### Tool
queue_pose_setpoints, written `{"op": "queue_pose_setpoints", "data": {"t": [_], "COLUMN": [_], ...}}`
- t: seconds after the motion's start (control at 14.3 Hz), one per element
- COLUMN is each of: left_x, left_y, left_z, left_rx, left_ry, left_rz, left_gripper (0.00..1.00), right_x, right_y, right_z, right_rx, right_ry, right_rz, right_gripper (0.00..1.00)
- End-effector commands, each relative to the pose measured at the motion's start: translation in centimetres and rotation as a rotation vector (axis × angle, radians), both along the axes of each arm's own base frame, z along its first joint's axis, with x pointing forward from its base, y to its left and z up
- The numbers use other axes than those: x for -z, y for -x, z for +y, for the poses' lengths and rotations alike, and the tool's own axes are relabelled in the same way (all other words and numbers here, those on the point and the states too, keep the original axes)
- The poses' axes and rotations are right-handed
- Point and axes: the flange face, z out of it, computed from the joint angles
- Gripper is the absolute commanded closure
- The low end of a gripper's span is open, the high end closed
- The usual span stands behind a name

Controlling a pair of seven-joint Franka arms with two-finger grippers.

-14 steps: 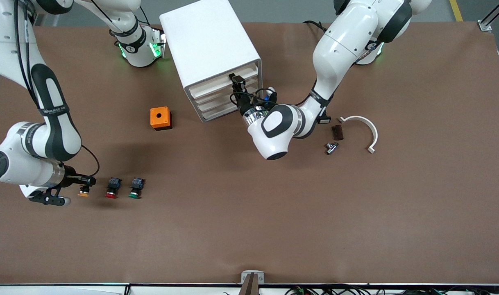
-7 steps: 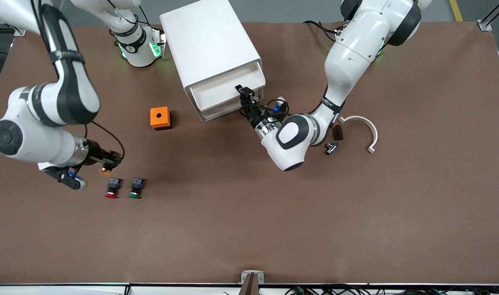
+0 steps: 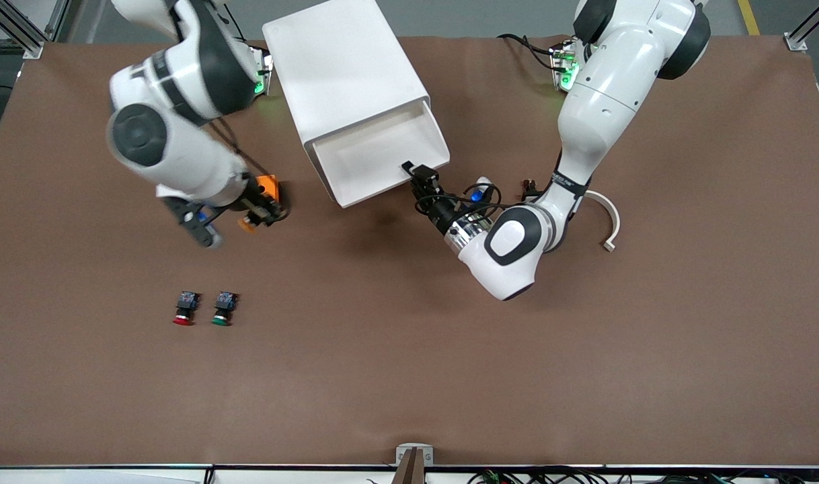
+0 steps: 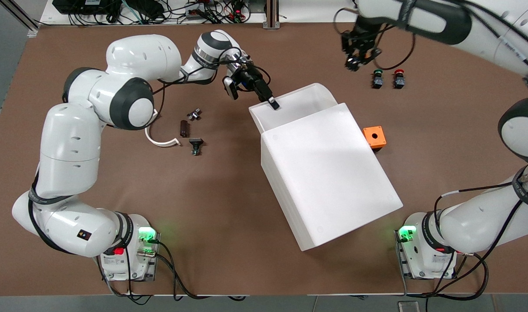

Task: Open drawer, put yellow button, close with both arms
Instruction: 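Pull the drawer open with the left gripper while the right lifts button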

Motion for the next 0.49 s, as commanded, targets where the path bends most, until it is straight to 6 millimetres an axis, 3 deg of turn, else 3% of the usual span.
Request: {"op": "queue_pose_setpoints", "data": {"t": [0.0,0.21,0.42], "left_x": [0.3,0.4,0.4], "left_y": [-1.5,-2.9,-3.6], "left_z": [1.4,3.2,4.3], "left_rx": [-0.034,-0.07,-0.087], "left_ry": [0.01,0.012,0.012], "left_rz": [0.012,0.011,0.009], "left_gripper": [0.84,0.82,0.79], "right_x": [-0.1,-0.1,1.6], "right_y": [3.9,7.4,9.9], "right_z": [6.1,11.5,16.0], "right_rx": [0.114,0.18,0.23], "right_ry": [0.01,0.009,0.002], "right_rz": [-0.02,-0.048,-0.072], "right_gripper": [1.0,1.0,1.0]}}
